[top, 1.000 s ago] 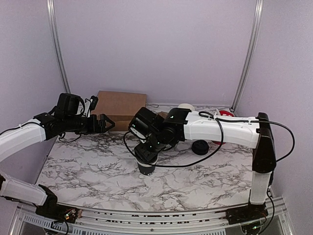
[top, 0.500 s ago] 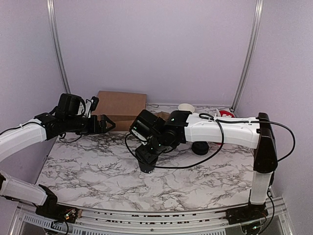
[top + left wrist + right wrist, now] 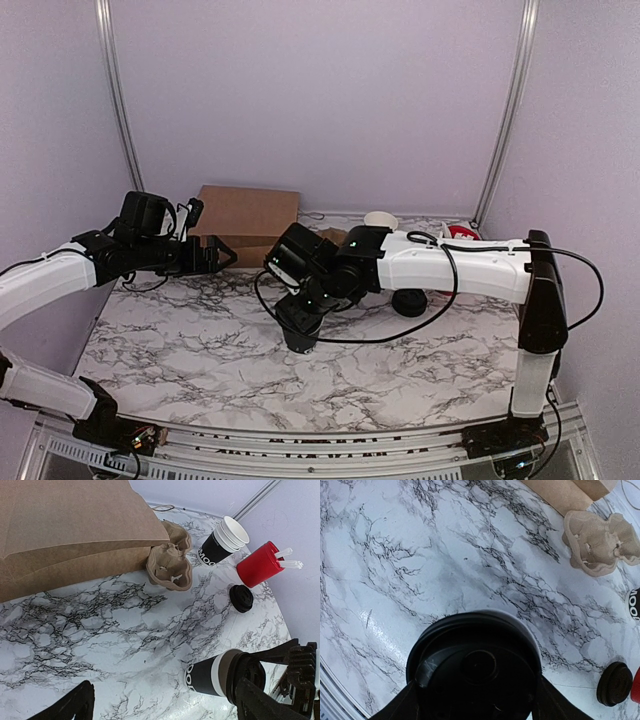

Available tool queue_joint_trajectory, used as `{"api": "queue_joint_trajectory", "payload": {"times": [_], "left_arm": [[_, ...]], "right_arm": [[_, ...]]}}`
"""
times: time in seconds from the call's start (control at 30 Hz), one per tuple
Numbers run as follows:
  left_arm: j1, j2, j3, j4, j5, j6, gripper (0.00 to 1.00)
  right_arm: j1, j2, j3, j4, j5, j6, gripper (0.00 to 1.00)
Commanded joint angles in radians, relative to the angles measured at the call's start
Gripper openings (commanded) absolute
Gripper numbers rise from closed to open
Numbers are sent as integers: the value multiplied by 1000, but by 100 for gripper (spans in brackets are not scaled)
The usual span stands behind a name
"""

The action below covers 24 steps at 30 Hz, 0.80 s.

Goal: Pack the takeout coffee

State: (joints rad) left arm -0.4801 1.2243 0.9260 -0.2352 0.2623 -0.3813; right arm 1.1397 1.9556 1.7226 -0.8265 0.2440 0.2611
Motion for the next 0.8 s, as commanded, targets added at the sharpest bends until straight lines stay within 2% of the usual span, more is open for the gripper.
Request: {"api": "queue_joint_trajectory", "payload": {"times": [0.0,0.77], "left_arm": [[-7,7,7,-14,7,11,99],[-10,8,8,-16,9,11,99]], "right_arm": [[-13,-15,6,10,27,1,68],[-41,0,-37,45,-23,2,73]]}}
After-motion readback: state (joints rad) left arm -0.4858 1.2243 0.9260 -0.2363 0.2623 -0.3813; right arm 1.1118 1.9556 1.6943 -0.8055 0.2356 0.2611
